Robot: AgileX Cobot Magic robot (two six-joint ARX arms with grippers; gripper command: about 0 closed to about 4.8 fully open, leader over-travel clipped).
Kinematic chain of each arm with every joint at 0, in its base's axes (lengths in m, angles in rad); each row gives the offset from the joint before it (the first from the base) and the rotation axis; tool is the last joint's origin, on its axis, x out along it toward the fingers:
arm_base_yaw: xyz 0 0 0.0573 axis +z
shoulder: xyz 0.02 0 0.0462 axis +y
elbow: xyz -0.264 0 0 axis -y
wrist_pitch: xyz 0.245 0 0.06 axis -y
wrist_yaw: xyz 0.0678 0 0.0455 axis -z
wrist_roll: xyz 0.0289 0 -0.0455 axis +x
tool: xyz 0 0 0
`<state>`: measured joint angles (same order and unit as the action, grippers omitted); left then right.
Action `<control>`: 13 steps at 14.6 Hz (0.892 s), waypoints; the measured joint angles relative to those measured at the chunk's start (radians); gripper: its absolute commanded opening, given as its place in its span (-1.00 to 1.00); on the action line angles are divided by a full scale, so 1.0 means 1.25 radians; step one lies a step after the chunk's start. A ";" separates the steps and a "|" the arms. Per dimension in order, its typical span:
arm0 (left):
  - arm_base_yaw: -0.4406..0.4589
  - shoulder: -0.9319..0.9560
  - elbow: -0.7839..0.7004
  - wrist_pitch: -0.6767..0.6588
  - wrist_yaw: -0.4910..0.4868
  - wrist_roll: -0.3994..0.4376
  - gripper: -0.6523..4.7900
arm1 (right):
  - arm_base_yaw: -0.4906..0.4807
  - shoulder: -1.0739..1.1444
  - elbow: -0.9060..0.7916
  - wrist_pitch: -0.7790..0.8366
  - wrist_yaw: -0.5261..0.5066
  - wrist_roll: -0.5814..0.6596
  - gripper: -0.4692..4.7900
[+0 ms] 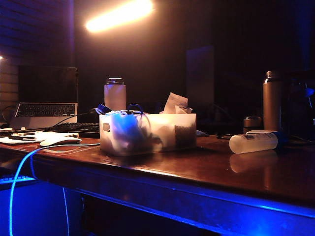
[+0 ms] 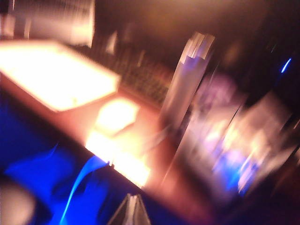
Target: Pick up the liquid glue and place it into the translucent box.
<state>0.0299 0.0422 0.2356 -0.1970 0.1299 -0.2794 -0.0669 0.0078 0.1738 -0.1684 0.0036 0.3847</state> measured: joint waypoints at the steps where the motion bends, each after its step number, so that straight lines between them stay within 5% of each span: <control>1: 0.000 0.051 0.055 0.005 0.000 -0.002 -0.78 | 0.000 0.000 0.049 0.005 0.015 0.003 -0.83; 5: -0.002 0.476 0.442 -0.020 0.156 0.124 -0.78 | -0.001 0.086 0.216 0.001 0.085 0.004 -0.83; 9: -0.057 0.832 0.950 -0.348 0.301 0.347 -0.78 | -0.001 0.371 0.393 -0.003 0.063 0.023 -0.83; 13: -0.139 0.908 1.084 -0.407 0.305 0.368 -0.78 | -0.001 0.701 0.570 0.002 -0.067 0.126 -0.83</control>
<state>-0.1432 1.1767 1.5902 -0.7052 0.5114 0.1802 -0.0677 0.8837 0.8860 -0.1654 -0.0803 0.5419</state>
